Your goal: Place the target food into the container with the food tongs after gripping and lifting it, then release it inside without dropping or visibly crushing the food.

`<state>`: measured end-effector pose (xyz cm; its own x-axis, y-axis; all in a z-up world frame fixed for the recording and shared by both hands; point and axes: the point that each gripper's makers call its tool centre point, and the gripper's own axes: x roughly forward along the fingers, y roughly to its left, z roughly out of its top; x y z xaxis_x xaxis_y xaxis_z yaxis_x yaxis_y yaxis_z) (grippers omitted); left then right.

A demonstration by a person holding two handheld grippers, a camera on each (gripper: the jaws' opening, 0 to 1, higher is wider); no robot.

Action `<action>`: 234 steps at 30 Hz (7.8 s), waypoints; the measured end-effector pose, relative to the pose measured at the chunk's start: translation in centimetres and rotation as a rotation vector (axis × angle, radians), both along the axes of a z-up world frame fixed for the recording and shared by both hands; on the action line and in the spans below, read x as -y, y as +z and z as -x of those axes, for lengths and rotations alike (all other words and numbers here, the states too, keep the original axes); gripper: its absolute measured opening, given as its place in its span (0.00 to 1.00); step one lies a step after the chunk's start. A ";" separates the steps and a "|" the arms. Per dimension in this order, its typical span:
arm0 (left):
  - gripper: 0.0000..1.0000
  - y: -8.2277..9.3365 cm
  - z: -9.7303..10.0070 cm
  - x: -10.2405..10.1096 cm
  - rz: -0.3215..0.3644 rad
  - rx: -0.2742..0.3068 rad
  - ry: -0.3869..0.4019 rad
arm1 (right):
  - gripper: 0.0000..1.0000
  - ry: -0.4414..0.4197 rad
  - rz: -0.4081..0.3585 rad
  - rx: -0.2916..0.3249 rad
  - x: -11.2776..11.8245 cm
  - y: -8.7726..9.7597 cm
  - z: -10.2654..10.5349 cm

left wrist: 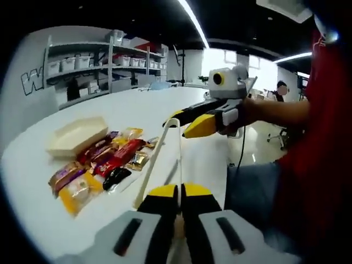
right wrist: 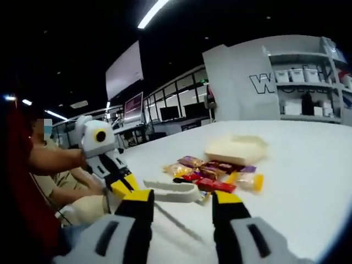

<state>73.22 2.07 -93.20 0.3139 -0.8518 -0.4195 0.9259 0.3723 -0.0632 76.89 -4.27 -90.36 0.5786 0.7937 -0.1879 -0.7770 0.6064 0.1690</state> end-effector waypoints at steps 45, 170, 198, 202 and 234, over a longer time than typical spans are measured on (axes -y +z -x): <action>0.01 7.1 6.0 3.9 0.184 -0.111 -0.332 | 0.35 0.382 -0.261 -0.065 -4.4 5.9 7.2; 0.74 2.3 -2.6 -5.2 0.107 0.116 0.452 | 0.23 -0.029 -0.154 -0.103 0.9 2.8 -0.8; 0.76 1.1 -3.2 -8.5 0.085 0.058 0.607 | 0.23 -0.179 0.061 -0.048 4.1 -0.5 -5.7; 0.76 1.2 -3.2 -8.6 0.090 0.063 0.612 | 0.24 -0.173 0.087 -0.050 4.0 -1.1 -6.0; 0.69 0.9 -3.2 -8.9 0.086 0.055 0.619 | 0.21 -0.159 0.195 -0.027 3.5 -3.3 -6.8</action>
